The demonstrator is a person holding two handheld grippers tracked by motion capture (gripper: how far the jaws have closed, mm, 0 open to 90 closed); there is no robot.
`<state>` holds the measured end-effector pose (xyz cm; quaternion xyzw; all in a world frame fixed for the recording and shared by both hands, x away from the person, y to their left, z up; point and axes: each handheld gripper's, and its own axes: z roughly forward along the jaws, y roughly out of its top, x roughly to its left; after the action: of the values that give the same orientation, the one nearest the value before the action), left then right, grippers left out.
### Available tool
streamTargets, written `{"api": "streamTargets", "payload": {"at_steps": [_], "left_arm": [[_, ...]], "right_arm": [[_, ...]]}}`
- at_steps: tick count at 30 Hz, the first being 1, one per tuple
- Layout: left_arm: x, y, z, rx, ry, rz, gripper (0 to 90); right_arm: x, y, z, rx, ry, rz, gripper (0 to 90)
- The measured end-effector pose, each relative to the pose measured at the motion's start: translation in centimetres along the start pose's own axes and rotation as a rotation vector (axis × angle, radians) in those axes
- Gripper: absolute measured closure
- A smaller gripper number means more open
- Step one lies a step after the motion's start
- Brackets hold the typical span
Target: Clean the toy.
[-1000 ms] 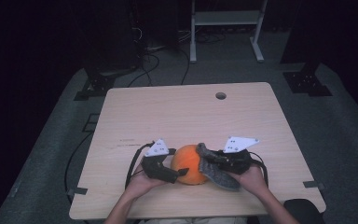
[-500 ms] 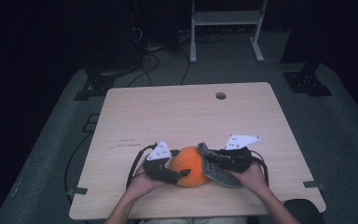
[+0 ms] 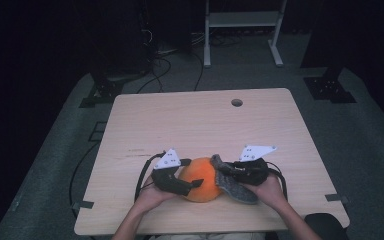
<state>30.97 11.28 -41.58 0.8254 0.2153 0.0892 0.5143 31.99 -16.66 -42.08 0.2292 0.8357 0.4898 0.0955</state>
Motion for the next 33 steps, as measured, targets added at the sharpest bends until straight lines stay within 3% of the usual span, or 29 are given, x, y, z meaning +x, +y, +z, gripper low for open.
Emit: {"api": "streamTargets", "payload": {"at_steps": [2, 3, 6, 8, 9, 10, 13, 14, 16, 18, 19, 22, 25, 27, 30, 33], "left_arm": [[-0.2, 0.1, 0.3, 0.014, 0.022, 0.019, 18.8], [-0.4, -0.1, 0.8, 0.050, 0.042, 0.047, 21.0], [-0.2, -0.6, 0.8, 0.054, 0.046, 0.030, 25.9], [0.2, -0.9, 0.2, 0.054, 0.053, 0.007, 28.4], [0.2, -0.9, 0.2, 0.054, 0.053, 0.007, 28.8], [0.3, -1.0, 0.0, 0.059, 0.055, 0.006, 29.1], [0.4, -1.2, -0.1, 0.049, 0.057, -0.007, 29.3], [0.4, -1.2, 0.0, 0.049, 0.059, -0.009, 29.3], [0.4, -1.2, 0.1, 0.050, 0.062, -0.005, 29.3], [0.4, -1.2, 0.1, 0.050, 0.060, -0.006, 29.3], [0.4, -1.2, 0.0, 0.050, 0.059, -0.010, 29.6], [0.4, -1.4, 0.0, 0.046, 0.061, -0.009, 29.6], [0.3, -1.3, -0.1, 0.051, 0.059, -0.002, 29.6], [0.3, -1.3, -0.1, 0.051, 0.059, -0.001, 29.6], [0.2, -1.2, 0.0, 0.055, 0.056, 0.007, 29.6], [0.2, -1.2, 0.0, 0.052, 0.056, 0.007, 29.6]], "right_arm": [[0.7, 0.6, 0.2, -0.027, 0.019, -0.023, 76.3], [1.0, 0.7, 0.3, -0.030, 0.021, -0.032, 76.3], [0.8, 0.5, 0.4, -0.013, 0.015, -0.039, 76.2], [-0.3, -0.3, 0.4, 0.038, -0.013, 0.014, 76.2], [-0.3, -0.3, 0.4, 0.038, -0.013, 0.014, 76.2], [-0.8, -0.8, 0.2, 0.056, -0.027, 0.045, 76.2], [-0.2, -0.1, -0.5, -0.019, 0.010, 0.046, 76.2], [-0.2, -0.1, -0.5, -0.019, 0.010, 0.046, 76.2], [0.5, 0.6, -0.6, -0.060, 0.044, 0.022, 76.2], [0.9, 0.8, -0.2, -0.046, 0.055, 0.007, 76.2], [0.7, 0.2, 0.5, 0.009, 0.035, -0.005, 76.1], [-0.1, -0.6, 0.8, 0.062, 0.001, 0.011, 76.1], [-0.2, -0.7, 0.6, 0.096, -0.045, -0.012, 76.1], [-0.2, -0.7, 0.6, 0.098, -0.048, -0.007, 76.1], [0.0, -0.1, 0.4, 0.023, -0.005, 0.027, 76.1], [0.5, 0.3, 0.4, -0.007, 0.001, 0.006, 76.1]]}}
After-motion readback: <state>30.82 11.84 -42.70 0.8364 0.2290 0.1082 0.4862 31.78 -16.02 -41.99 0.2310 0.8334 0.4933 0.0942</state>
